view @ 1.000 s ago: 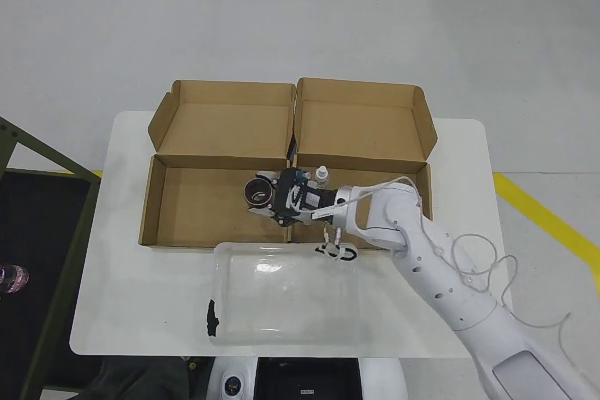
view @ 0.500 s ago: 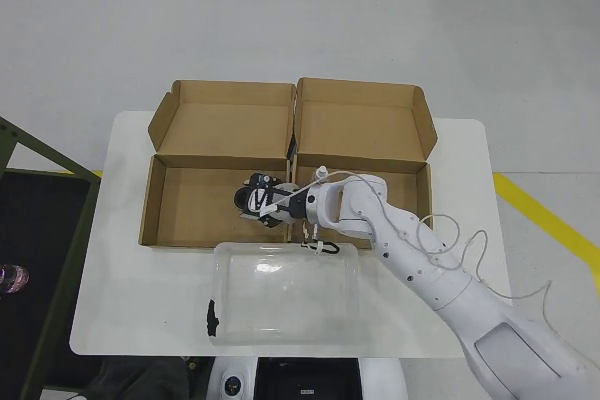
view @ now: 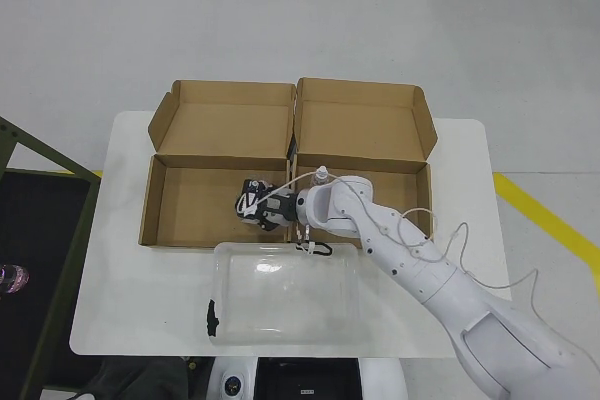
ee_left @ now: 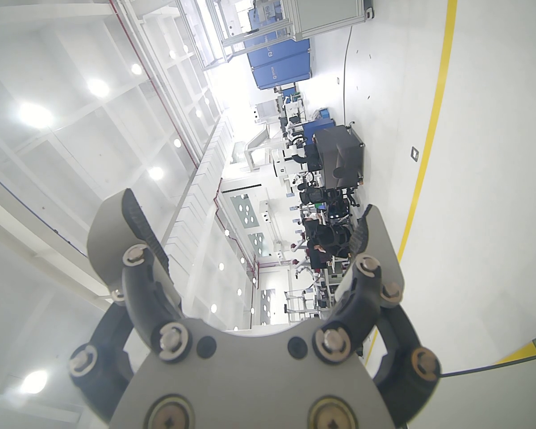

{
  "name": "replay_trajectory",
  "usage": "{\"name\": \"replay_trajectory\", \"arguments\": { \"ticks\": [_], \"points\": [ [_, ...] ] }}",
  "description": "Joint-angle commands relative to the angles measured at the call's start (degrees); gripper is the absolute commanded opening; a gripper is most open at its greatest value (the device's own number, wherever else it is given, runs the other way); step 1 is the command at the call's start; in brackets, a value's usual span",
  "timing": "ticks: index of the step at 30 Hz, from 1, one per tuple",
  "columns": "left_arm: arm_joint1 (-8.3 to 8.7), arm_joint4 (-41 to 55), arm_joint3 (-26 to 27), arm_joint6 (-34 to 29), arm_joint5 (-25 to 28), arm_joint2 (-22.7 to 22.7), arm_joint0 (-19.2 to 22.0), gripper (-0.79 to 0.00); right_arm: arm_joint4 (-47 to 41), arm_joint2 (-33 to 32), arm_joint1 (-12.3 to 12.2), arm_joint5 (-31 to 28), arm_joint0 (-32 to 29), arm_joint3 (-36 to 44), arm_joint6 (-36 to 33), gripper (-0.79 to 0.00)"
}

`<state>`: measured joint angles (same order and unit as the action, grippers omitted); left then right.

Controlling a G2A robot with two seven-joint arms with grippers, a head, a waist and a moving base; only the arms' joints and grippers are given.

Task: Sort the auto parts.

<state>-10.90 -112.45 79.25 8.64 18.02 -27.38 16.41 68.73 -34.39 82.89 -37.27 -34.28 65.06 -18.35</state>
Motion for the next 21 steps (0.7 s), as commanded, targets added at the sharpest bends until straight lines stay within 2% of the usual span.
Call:
{"name": "replay_trajectory", "arguments": {
  "ticks": [1,3,6,11,19,21],
  "points": [
    [0.0,0.0,0.0,0.0,0.0,0.0,0.0,0.0,0.2,0.2,0.2,0.0,0.2,-0.8,0.0,-0.671],
    [0.0,0.0,0.0,0.0,0.0,0.0,0.0,0.0,0.2,0.2,0.4,-0.2,0.2,-1.5,0.1,-0.64],
    [0.0,0.0,0.0,0.0,0.0,0.0,0.0,0.0,0.2,0.2,0.6,-0.5,0.2,-2.4,0.0,-0.539],
    [0.0,0.0,0.0,0.0,0.0,0.0,0.0,0.0,0.5,-0.2,0.8,-0.9,0.1,-2.9,0.1,-0.413],
    [0.0,0.0,0.0,0.0,0.0,0.0,0.0,0.0,1.1,-2.1,0.3,-1.9,-0.9,-0.5,0.1,-0.332],
    [0.0,0.0,0.0,0.0,0.0,0.0,0.0,0.0,1.0,-2.6,0.2,-2.3,-1.2,0.5,0.3,-0.345]
  ]
}}
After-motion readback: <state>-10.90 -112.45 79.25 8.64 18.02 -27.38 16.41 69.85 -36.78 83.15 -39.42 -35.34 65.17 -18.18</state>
